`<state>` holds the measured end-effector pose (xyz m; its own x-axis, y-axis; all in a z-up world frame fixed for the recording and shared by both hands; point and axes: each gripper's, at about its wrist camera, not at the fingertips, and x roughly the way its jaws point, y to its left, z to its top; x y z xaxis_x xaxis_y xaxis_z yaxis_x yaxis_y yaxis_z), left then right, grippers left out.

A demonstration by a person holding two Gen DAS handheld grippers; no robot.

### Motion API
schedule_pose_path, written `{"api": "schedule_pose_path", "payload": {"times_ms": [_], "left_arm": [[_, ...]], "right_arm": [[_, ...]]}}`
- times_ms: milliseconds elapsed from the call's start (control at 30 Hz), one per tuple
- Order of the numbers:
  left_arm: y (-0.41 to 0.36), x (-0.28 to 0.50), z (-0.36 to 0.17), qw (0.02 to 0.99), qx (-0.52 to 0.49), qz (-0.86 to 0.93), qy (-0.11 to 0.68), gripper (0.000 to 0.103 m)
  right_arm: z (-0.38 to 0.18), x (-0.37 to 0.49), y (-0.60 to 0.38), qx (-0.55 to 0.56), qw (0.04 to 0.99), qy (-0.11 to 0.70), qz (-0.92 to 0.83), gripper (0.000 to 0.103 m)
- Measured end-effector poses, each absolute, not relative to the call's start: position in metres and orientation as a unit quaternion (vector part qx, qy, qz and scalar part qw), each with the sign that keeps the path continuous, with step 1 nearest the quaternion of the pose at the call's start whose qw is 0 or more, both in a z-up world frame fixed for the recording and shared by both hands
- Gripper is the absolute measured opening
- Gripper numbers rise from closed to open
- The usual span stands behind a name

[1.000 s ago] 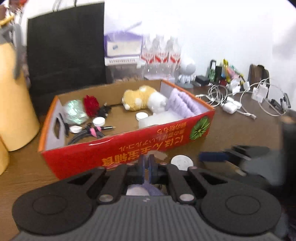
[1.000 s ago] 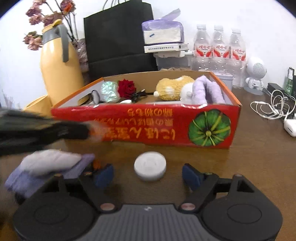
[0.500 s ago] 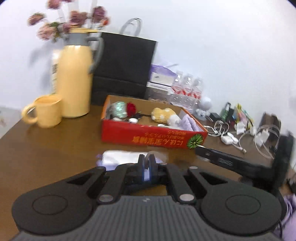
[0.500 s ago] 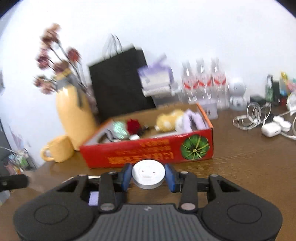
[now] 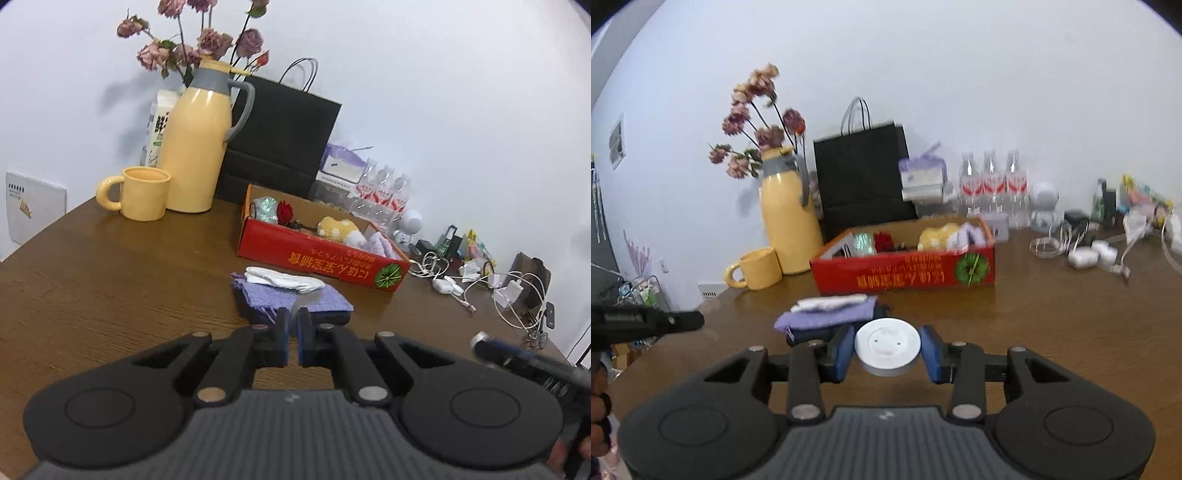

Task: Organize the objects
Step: 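Drop both held items into the red box, opening both tools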

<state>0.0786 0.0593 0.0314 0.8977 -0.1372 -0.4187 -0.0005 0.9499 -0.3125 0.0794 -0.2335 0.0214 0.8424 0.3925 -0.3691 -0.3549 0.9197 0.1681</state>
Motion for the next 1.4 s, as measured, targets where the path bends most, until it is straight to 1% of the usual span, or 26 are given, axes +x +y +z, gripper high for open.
{"api": "schedule_pose_path", "payload": {"times_ms": [133, 233, 300, 400, 500, 567, 667, 767, 833, 867, 900, 933, 967, 1000, 1067, 1133, 1167, 1200, 1267, 1333, 1400], "left_arm": [[0.057, 0.089, 0.033, 0.962, -0.155, -0.053, 0.218, 0.005], [0.050, 0.116, 0.037, 0.966, -0.126, -0.060, 0.219, 0.005], [0.047, 0.145, 0.048, 0.967, -0.103, -0.087, 0.215, 0.005], [0.048, 0.210, 0.069, 0.972, -0.066, -0.106, 0.199, 0.005], [0.048, 0.293, 0.080, 0.970, -0.038, -0.114, 0.211, 0.005], [0.046, 0.353, 0.071, 0.961, -0.035, -0.125, 0.244, 0.005], [0.048, 0.418, 0.045, 0.949, -0.052, -0.111, 0.291, 0.005], [0.057, 0.457, 0.014, 0.937, -0.091, -0.096, 0.324, 0.007], [0.064, 0.474, -0.001, 0.924, -0.094, -0.081, 0.363, 0.009], [0.069, 0.475, -0.004, 0.921, -0.103, -0.079, 0.368, 0.009], [0.074, 0.475, -0.002, 0.919, -0.111, -0.084, 0.368, 0.017], [0.078, 0.473, 0.000, 0.919, -0.117, -0.090, 0.367, 0.025], [0.081, 0.470, 0.004, 0.921, -0.118, -0.092, 0.359, 0.045], [0.082, 0.468, 0.010, 0.926, -0.116, -0.090, 0.347, 0.055], [0.077, 0.458, 0.022, 0.937, -0.101, -0.090, 0.322, 0.057], [0.069, 0.445, 0.034, 0.940, -0.092, -0.098, 0.312, 0.064], [0.063, 0.438, 0.040, 0.942, -0.085, -0.099, 0.309, 0.074], [0.056, 0.426, 0.046, 0.945, -0.076, -0.102, 0.302, 0.078], [0.043, 0.393, 0.056, 0.953, -0.056, -0.116, 0.276, 0.079], [0.033, 0.358, 0.065, 0.955, -0.032, -0.131, 0.264, 0.087], [0.026, 0.316, 0.071, 0.958, -0.014, -0.143, 0.249, 0.102]], "right_arm": [[0.047, 0.076, -0.246, 0.033, 0.966, 0.172, 0.192, 0.038], [0.060, 0.100, -0.248, 0.031, 0.963, 0.174, 0.205, 0.038], [0.070, 0.131, -0.241, 0.019, 0.963, 0.171, 0.208, 0.038], [0.080, 0.192, -0.225, 0.005, 0.961, 0.171, 0.218, 0.038], [0.084, 0.273, -0.195, -0.002, 0.956, 0.185, 0.227, 0.038], [0.077, 0.333, -0.171, 0.006, 0.948, 0.213, 0.237, 0.038], [0.051, 0.421, -0.135, 0.000, 0.933, 0.271, 0.237, 0.038], [0.024, 0.481, -0.109, 0.010, 0.923, 0.318, 0.218, 0.038], [0.007, 0.508, -0.090, 0.005, 0.914, 0.349, 0.207, 0.039], [-0.002, 0.516, -0.082, 0.003, 0.911, 0.359, 0.203, 0.049], [-0.008, 0.520, -0.078, -0.001, 0.911, 0.363, 0.198, 0.059], [-0.011, 0.520, -0.076, -0.002, 0.913, 0.359, 0.193, 0.061], [-0.010, 0.517, -0.076, 0.005, 0.918, 0.348, 0.191, 0.062], [-0.007, 0.514, -0.078, 0.013, 0.921, 0.342, 0.187, 0.062], [0.006, 0.504, -0.086, 0.032, 0.926, 0.328, 0.183, 0.063], [0.024, 0.488, -0.098, 0.041, 0.932, 0.313, 0.178, 0.066], [0.035, 0.475, -0.106, 0.042, 0.935, 0.304, 0.179, 0.068], [0.045, 0.463, -0.113, 0.042, 0.936, 0.297, 0.183, 0.073], [0.064, 0.432, -0.133, 0.036, 0.940, 0.280, 0.193, 0.082], [0.078, 0.392, -0.158, 0.025, 0.947, 0.259, 0.189, 0.086], [0.082, 0.345, -0.187, 0.019, 0.950, 0.250, 0.185, 0.088]]}}
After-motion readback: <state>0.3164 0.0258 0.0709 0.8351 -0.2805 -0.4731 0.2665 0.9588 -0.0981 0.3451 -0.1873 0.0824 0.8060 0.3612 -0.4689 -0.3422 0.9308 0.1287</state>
